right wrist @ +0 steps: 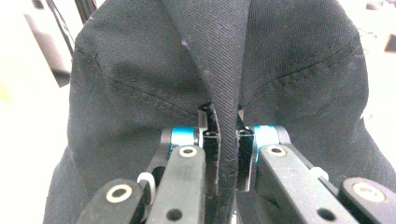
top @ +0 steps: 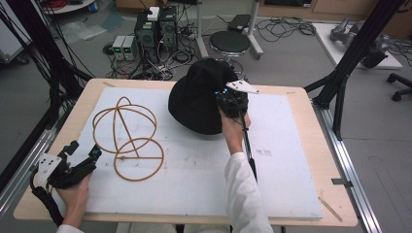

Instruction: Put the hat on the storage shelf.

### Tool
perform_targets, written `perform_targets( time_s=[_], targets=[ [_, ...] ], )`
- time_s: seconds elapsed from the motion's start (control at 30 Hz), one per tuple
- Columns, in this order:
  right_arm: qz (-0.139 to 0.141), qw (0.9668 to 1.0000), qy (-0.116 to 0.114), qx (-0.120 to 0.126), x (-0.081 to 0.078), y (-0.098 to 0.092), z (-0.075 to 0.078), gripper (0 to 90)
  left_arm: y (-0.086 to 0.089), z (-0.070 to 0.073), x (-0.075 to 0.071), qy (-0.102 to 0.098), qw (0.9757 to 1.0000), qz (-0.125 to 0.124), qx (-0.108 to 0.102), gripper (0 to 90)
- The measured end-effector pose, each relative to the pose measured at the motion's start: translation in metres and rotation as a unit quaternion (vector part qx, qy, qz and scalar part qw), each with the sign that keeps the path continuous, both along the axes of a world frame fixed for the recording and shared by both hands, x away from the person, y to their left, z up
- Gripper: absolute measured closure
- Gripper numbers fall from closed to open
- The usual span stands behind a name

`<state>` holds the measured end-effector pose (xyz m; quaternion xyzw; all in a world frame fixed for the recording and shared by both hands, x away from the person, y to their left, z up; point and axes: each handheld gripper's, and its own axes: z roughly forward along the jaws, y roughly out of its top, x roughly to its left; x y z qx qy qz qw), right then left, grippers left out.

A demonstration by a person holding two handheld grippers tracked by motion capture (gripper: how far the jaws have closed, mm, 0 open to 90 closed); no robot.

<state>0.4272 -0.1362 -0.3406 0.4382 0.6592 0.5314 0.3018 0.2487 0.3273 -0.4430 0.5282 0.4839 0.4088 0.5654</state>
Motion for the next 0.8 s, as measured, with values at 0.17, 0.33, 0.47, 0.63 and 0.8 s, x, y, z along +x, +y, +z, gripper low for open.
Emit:
perform_targets(
  time_s=[0.17,0.33,0.47,0.63,0.8],
  targets=[
    [0.011,0.9997,-0.020,0.013,-0.009,-0.007,0.016,86.7,-0.001,0.000,0.000,0.001,1.0000,-0.002,0.001,22.6],
    [0.022,0.9982,-0.050,0.024,-0.018,-0.009,0.037,86.6,-0.001,0.000,0.000,0.001,1.0000,-0.001,0.000,22.6],
    [0.038,0.9963,-0.070,0.031,-0.025,-0.009,0.053,86.7,-0.001,-0.001,0.001,0.004,1.0000,-0.001,-0.001,22.5],
    [0.054,0.9923,-0.095,0.058,-0.033,-0.009,0.066,86.7,0.000,-0.001,0.000,0.003,1.0000,-0.001,-0.003,22.4],
    [0.085,0.9832,-0.124,0.104,-0.048,-0.010,0.077,86.6,0.001,-0.001,0.000,0.003,1.0000,0.001,-0.005,22.4]
  ],
)
